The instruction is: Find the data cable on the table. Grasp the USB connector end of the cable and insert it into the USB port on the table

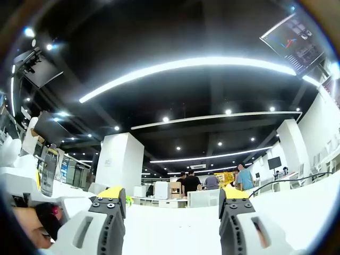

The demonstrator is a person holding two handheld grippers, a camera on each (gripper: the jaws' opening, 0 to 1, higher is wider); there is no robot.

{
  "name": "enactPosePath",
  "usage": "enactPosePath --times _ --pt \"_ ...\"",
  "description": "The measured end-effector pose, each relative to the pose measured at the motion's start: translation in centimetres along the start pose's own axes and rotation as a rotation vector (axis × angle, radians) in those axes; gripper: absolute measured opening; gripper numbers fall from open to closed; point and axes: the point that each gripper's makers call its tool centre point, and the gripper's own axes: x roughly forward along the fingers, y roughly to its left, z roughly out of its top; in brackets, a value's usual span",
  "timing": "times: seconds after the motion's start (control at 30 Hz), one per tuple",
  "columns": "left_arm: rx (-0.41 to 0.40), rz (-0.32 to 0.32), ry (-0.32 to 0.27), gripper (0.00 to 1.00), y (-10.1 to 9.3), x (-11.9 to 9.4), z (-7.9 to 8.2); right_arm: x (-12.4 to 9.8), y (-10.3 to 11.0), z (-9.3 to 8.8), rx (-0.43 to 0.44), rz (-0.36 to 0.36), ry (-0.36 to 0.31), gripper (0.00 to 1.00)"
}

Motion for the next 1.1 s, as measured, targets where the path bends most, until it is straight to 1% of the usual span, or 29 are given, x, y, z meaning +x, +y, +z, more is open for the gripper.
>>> enactPosePath --times 0.13,0.27,0.37,0.43,0.5,0.57,1.1 --pt "-0.015 -0.013 -0.027 0.43 -0.3 -0.1 0.5 0.1 -0.2 0.2 0.019 -0.008 -0.01 0.72" --pt "-0.05 -0.006 -0.051 0.44 0.1 -0.1 1.0 0.1 -0.3 0.5 0.03 -0.014 -0.019 0.72" --pt "-0.065 -0.011 -0.066 0.46 0.0 0.1 1.3 0.2 -0.4 0.5 0.035 -0.017 -0.022 0.72" --pt "-0.081 -0.032 -0.077 0.49 -0.3 0.2 1.5 0.3 -0.6 0.5 0.042 -0.024 -0.028 0.72" --pt "-0.072 -0.041 -0.074 0.52 -0.6 0.3 1.5 0.4 -0.9 0.4 0.045 -0.034 -0.026 0.72" --pt "-0.061 -0.048 -0.068 0.53 -0.7 0.4 1.3 0.8 -1.3 0.2 0.053 -0.043 -0.027 0.72" --pt "-0.067 -0.061 -0.067 0.53 -0.7 0.7 1.4 1.1 -1.4 -0.1 0.064 -0.053 -0.023 0.72"
